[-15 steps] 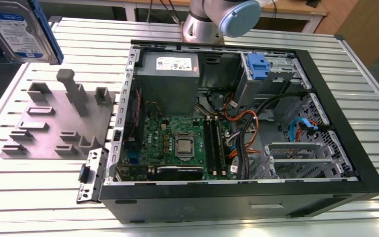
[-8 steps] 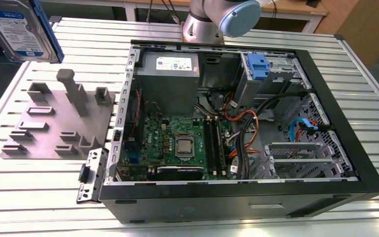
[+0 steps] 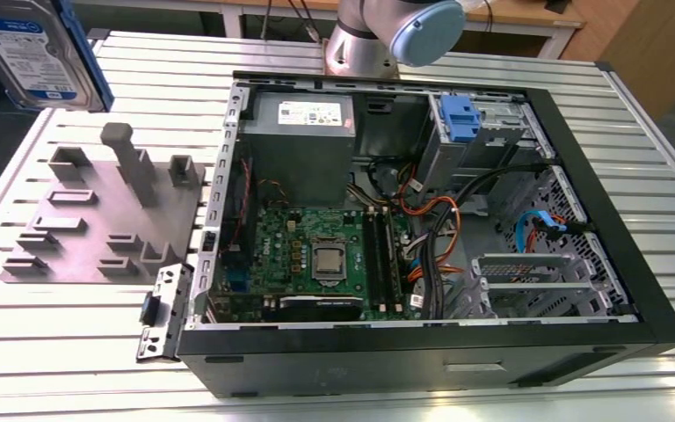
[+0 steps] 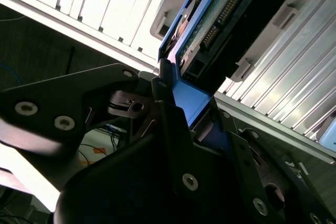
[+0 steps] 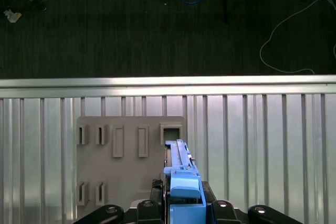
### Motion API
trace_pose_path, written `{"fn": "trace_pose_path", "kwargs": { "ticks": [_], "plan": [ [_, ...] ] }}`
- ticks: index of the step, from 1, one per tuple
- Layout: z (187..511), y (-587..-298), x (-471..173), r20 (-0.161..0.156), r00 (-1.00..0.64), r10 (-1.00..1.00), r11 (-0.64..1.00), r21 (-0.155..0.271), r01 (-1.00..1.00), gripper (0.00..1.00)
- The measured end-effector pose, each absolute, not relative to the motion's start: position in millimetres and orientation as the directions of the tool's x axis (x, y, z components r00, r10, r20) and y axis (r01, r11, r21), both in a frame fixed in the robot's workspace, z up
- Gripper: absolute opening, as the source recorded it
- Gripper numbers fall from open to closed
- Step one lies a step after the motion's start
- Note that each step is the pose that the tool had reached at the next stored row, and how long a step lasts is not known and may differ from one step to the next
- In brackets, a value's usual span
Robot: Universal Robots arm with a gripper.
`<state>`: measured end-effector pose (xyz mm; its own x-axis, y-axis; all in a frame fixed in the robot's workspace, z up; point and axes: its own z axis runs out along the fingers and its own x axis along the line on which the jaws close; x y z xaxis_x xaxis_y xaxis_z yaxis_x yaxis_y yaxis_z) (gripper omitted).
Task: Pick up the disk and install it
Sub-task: 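Pick up the disk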
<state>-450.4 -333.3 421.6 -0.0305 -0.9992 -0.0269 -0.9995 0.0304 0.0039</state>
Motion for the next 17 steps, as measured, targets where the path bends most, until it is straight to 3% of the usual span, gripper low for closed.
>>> {"fn": "trace_pose_path", "kwargs": {
  "ticks": [17],
  "plan": [
    [431.4, -333.3, -450.4, -0.027, -0.031, -0.999, 0.03, 0.004, -1.0, 0.37]
  ]
}}
